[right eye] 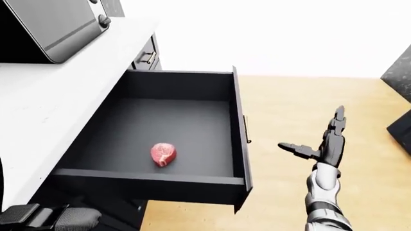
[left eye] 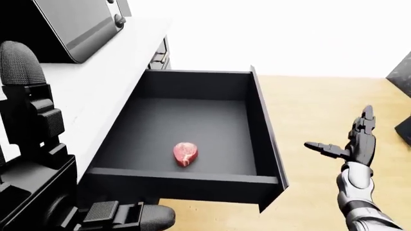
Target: Close the right drawer.
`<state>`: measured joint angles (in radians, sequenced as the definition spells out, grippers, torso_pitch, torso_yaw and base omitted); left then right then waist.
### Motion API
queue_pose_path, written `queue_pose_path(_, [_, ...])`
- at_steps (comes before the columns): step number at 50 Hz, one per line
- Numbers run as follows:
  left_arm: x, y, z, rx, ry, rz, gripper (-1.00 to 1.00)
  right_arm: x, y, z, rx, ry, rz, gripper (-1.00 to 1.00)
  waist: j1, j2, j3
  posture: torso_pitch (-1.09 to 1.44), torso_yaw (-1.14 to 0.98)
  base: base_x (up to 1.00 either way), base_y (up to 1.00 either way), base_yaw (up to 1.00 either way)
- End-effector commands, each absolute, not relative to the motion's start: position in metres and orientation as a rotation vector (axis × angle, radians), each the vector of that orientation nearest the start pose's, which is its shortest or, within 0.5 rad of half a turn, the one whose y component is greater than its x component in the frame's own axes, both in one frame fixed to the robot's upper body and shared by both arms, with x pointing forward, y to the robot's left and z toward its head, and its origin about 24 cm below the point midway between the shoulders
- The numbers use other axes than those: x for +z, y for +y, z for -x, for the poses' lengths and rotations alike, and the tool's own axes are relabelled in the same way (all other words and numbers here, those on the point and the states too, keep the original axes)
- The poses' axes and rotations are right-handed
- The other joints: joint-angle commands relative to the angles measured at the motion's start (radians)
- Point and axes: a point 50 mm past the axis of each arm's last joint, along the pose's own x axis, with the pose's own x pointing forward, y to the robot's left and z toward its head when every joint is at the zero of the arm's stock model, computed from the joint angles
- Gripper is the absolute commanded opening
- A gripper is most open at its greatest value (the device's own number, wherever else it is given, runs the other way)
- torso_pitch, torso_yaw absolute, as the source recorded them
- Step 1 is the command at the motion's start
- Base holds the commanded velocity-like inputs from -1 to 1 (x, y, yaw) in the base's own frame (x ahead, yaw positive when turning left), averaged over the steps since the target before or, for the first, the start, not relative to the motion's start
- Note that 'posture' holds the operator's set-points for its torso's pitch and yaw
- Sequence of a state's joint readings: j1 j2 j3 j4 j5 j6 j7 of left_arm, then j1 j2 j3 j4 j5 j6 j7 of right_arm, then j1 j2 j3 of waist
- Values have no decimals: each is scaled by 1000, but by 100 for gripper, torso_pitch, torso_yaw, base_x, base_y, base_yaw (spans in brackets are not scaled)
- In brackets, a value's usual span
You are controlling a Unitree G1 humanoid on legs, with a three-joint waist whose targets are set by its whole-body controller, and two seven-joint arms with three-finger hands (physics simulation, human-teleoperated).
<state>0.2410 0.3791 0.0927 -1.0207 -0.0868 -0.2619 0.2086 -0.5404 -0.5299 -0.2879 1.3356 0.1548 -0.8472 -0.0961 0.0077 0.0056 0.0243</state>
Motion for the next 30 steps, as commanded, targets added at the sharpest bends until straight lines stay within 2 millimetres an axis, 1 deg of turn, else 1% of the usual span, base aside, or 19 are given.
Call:
queue_pose_path(1, [241, 170, -118, 6, -1111, -208, 100, 74, -347, -289, -561, -284, 258, 100, -2, -9, -17, 0, 0, 0, 0, 0])
queue_pose_path(6, [241, 170, -118, 7, -1113, -209, 100, 73, -337, -297, -522, -275, 261, 100, 8, -16, -14, 0, 0, 0, 0, 0])
queue_pose_path(12, [244, 171, -120, 6, -1113, -207, 100, 66, -329, -300, -493, -251, 266, 100, 13, -22, -11, 0, 0, 0, 0, 0])
queue_pose_path(18, [244, 171, -120, 6, -1112, -208, 100, 52, -324, -295, -465, -193, 288, 100, 15, -24, -7, 0, 0, 0, 0, 0])
queue_pose_path(20, [244, 171, -120, 6, -1113, -208, 100, 45, -317, -295, -438, -170, 289, 100, 16, -24, -7, 0, 0, 0, 0, 0])
queue_pose_path(25, [244, 170, -120, 6, -1113, -209, 100, 38, -305, -297, -393, -149, 303, 100, 15, -23, -6, 0, 0, 0, 0, 0])
queue_pose_path(30, [246, 171, -121, 4, -1114, -209, 100, 29, -301, -294, -380, -113, 320, 100, 14, -20, -7, 0, 0, 0, 0, 0])
